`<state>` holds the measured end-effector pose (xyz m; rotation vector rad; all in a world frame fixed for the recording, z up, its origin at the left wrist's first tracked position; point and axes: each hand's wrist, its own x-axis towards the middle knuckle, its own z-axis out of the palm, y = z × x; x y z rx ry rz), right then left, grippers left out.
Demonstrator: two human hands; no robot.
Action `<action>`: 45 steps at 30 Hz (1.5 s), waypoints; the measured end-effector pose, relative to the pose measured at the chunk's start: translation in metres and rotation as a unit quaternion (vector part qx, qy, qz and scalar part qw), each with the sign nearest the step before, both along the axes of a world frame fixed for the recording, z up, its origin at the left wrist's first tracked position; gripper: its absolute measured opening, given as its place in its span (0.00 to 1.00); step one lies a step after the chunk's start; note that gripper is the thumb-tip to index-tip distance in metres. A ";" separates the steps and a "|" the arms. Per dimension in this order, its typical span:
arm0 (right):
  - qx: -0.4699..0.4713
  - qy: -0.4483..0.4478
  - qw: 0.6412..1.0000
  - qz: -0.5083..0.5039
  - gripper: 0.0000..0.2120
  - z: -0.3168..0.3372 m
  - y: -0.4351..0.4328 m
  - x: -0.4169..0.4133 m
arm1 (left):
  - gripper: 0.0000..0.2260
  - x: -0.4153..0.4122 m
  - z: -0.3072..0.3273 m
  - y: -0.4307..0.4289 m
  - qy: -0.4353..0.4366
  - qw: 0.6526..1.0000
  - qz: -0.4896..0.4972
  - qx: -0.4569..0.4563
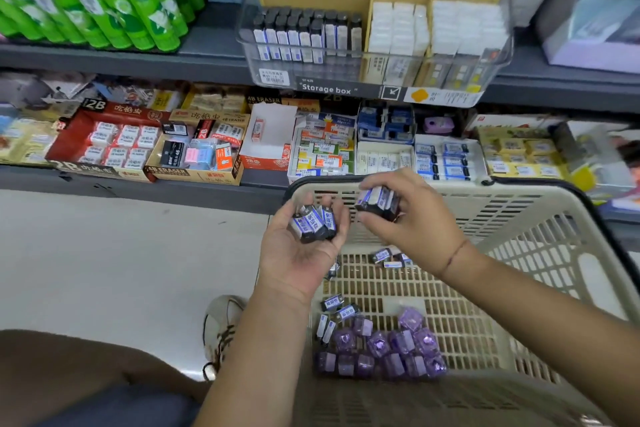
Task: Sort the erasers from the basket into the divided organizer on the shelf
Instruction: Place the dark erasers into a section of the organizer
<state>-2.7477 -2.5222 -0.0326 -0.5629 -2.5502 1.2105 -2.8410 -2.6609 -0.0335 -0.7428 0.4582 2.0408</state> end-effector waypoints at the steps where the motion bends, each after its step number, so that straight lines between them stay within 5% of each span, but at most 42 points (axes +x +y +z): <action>1: 0.002 0.037 0.999 -0.001 0.17 0.021 -0.002 -0.001 | 0.12 0.003 0.002 0.003 0.002 1.000 -0.012 -0.001; 3: 0.029 0.059 0.997 0.033 0.17 0.052 -0.010 -0.003 | 0.15 0.009 0.009 0.008 0.008 0.999 -0.053 -0.002; 8: 0.134 -0.084 0.973 0.169 0.23 0.071 -0.027 -0.008 | 0.18 0.022 0.040 0.014 0.066 0.985 -0.156 0.030; 14: 0.132 -0.084 0.976 0.148 0.36 0.102 -0.018 -0.006 | 0.19 0.015 0.073 0.017 0.095 0.976 -0.192 0.033; 23: 0.119 0.025 0.989 0.085 0.30 0.159 -0.007 -0.007 | 0.19 -0.008 0.138 0.021 0.090 0.979 -0.181 0.025; 27: 0.133 0.077 0.987 0.054 0.20 0.181 -0.001 -0.014 | 0.18 -0.014 0.164 0.024 0.097 0.981 -0.167 0.019; 34: -0.173 0.100 0.975 0.095 0.14 0.215 0.011 -0.027 | 0.13 -0.033 0.194 0.028 0.101 0.988 -0.111 0.034; 41: -0.177 0.162 0.970 0.031 0.09 0.223 0.023 -0.056 | 0.07 -0.063 0.207 0.029 0.108 0.990 -0.060 0.067; 45: -0.076 0.144 0.987 -0.006 0.04 0.224 0.037 -0.079 | 0.08 -0.089 0.209 0.018 0.104 0.992 -0.006 0.071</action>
